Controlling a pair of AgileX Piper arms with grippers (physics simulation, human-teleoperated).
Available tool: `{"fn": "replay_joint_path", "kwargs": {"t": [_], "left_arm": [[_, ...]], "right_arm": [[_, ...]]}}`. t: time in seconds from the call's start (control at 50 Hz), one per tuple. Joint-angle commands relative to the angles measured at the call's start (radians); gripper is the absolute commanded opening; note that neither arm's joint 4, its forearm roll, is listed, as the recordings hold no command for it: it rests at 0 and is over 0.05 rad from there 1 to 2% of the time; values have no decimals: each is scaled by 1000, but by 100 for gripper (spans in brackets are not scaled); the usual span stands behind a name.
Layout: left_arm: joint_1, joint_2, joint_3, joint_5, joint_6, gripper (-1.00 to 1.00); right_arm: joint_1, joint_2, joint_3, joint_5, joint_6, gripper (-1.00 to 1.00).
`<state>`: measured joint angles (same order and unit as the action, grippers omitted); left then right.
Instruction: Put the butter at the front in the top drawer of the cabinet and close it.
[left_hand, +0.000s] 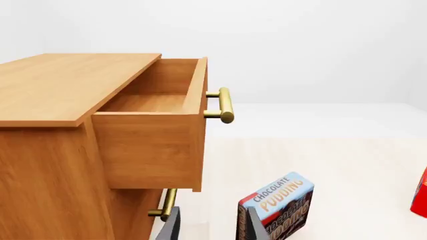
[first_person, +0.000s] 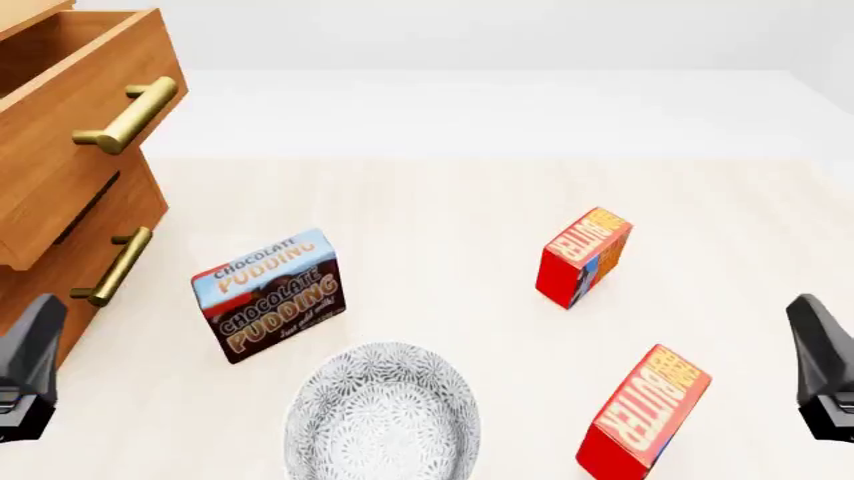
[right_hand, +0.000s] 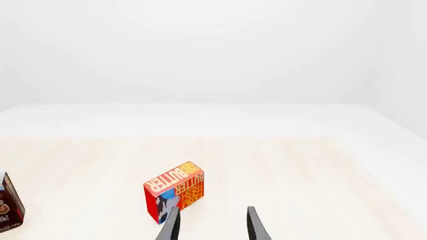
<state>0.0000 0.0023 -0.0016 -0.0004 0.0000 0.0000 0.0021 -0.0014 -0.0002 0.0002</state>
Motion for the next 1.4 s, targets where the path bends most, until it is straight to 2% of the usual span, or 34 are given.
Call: {"fn": "replay_joint_path", "kwargs": {"t": [0.02,0.28,0.3,0.32,0.34,0.38,0.4,0.48,0.54,0.56,0.6,0.62,0.68,0.72,0.74,0.94,0.98,1.0,1.02,1.04,1.18,1.24,1.4], "left_arm": [[0,4,-4,1,0,100],[1,1,-6,5,0,100],[0,-2,-36,39,0,100],[-6,-2,-7,-7,-5,100],[-5,-2,-8,-3,-14,100],[-5,-2,-8,-5,-11,100],[-6,-1,-10,7,15,100],[-3,-1,-10,12,17,100],[16,-2,-13,0,0,100],[34,-2,-26,22,-31,100],[28,-2,-37,24,-29,100],[33,-1,-40,55,-58,100],[27,-1,-37,68,-19,100],[58,-1,-47,122,-63,100],[37,-2,-59,123,-57,100],[97,1,-216,370,-66,100],[79,0,-239,378,-70,100],[75,3,-289,436,-61,100],[91,15,-303,456,-55,100],[66,23,-331,471,-57,100],[62,89,-473,582,-26,100],[82,96,-548,652,-4,100],[63,165,-691,782,-14,100]], "right_arm": [[0,4,-3,0,0,100],[0,1,-3,2,-1,100],[0,2,-3,2,-1,100],[0,1,-3,2,-1,100],[0,1,-3,2,-1,100],[0,1,-3,2,-1,100],[0,0,-3,3,-1,100],[0,0,-3,3,0,100],[1,-1,-3,3,0,100],[1,-1,-3,4,0,100],[1,-1,-3,4,0,100],[1,-1,-3,4,-1,100],[1,-1,-3,4,0,100],[1,-1,-3,4,0,100],[1,-1,-3,4,-1,100],[1,-1,-4,5,-1,100],[1,-1,-4,5,0,100],[1,0,-4,5,-1,100],[1,0,-4,5,-1,100],[1,0,-4,5,-1,100],[1,0,-4,4,-1,100],[1,0,-4,4,-1,100],[1,0,-4,4,0,100]]}}
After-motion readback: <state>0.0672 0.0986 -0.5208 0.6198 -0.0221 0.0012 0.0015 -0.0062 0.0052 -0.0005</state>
